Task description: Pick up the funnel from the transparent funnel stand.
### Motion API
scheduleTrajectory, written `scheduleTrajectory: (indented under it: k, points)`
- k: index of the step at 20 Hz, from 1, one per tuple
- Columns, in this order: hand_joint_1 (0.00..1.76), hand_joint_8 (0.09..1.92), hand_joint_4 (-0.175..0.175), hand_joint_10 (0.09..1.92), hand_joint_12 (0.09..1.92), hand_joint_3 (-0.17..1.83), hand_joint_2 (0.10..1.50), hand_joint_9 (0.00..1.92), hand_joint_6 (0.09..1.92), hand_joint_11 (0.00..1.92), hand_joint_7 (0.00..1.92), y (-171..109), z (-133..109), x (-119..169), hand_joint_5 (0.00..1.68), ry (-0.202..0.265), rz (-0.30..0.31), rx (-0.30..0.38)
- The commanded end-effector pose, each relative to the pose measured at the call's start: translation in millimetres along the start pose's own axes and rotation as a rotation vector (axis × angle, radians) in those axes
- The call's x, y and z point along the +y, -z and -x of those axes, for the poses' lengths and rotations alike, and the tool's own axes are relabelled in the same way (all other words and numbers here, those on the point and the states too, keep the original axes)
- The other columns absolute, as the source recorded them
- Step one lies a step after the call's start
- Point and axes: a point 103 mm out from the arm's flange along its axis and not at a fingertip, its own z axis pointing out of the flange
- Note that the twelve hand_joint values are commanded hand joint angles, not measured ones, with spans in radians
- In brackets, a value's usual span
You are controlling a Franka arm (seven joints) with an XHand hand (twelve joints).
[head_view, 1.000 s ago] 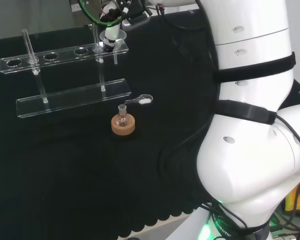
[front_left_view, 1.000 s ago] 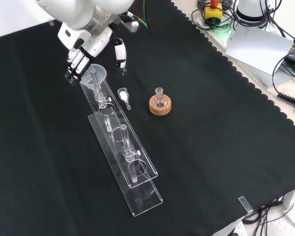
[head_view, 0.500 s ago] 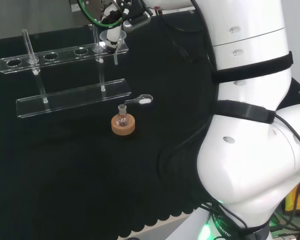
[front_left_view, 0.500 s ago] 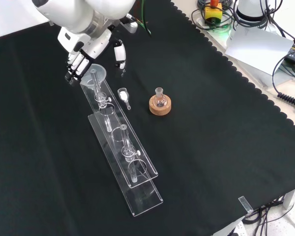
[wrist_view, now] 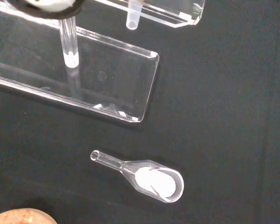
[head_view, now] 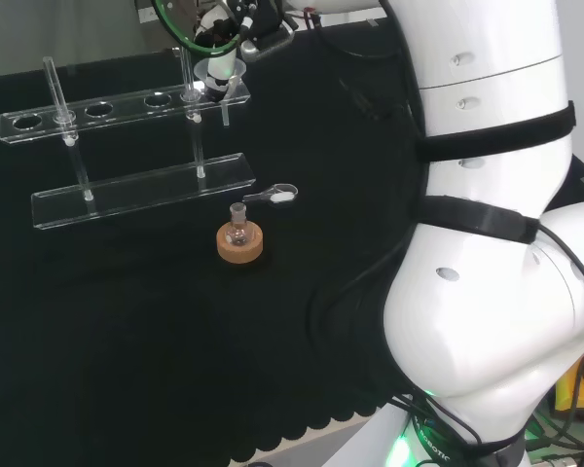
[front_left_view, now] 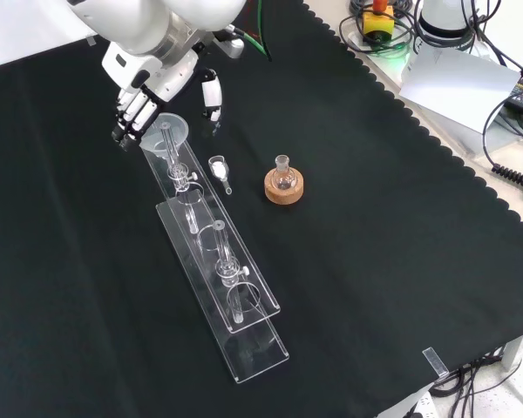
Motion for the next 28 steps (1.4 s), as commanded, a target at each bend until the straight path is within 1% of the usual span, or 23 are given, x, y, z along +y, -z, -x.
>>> scheduleTrajectory:
  k: [1,6,12,15,18,20,22,24,26,28]
  points:
    - [0.72,0.1,0.041,0.78,1.53,0.47,0.68,0.0,0.09,0.29,0.0,1.7,-0.5,4.8,0.04,0.014,-0.032,0.0]
    - [0.71,0.1,0.041,0.78,1.53,0.48,0.67,0.0,0.09,0.29,0.0,1.3,0.3,7.2,0.04,0.026,-0.035,-0.003]
    - [0.7,0.1,0.041,0.78,1.53,0.48,0.67,0.0,0.09,0.29,0.0,-4.1,2.3,11.2,0.05,0.02,-0.045,-0.006]
    - [0.7,0.12,0.043,0.81,1.54,0.49,0.67,0.0,0.09,0.29,0.0,-4.5,2.2,11.8,0.06,0.017,-0.049,-0.008]
    - [0.71,0.17,0.043,0.88,1.53,0.51,0.66,0.02,0.09,0.3,0.0,-3.6,1.3,11.7,0.09,0.017,-0.041,-0.02]
    - [0.72,0.29,0.041,0.84,1.52,0.53,0.66,0.14,0.09,0.33,0.01,-2.1,0.4,11.0,0.16,0.014,-0.009,-0.041]
    - [0.72,0.46,0.031,0.75,1.49,0.54,0.68,0.34,0.09,0.37,0.09,-0.8,-0.8,10.2,0.28,0.009,0.023,-0.059]
    - [0.73,0.58,0.023,0.68,1.46,0.55,0.7,0.47,0.09,0.42,0.16,0.7,-2.0,9.2,0.36,0.0,0.051,-0.083]
    - [0.74,0.63,0.019,0.63,1.42,0.55,0.73,0.57,0.09,0.47,0.25,4.1,-2.8,6.0,0.47,-0.015,0.107,-0.117]
    - [0.76,0.63,0.021,0.58,1.38,0.55,0.75,0.67,0.11,0.52,0.36,9.4,-2.9,1.2,0.6,-0.033,0.161,-0.142]
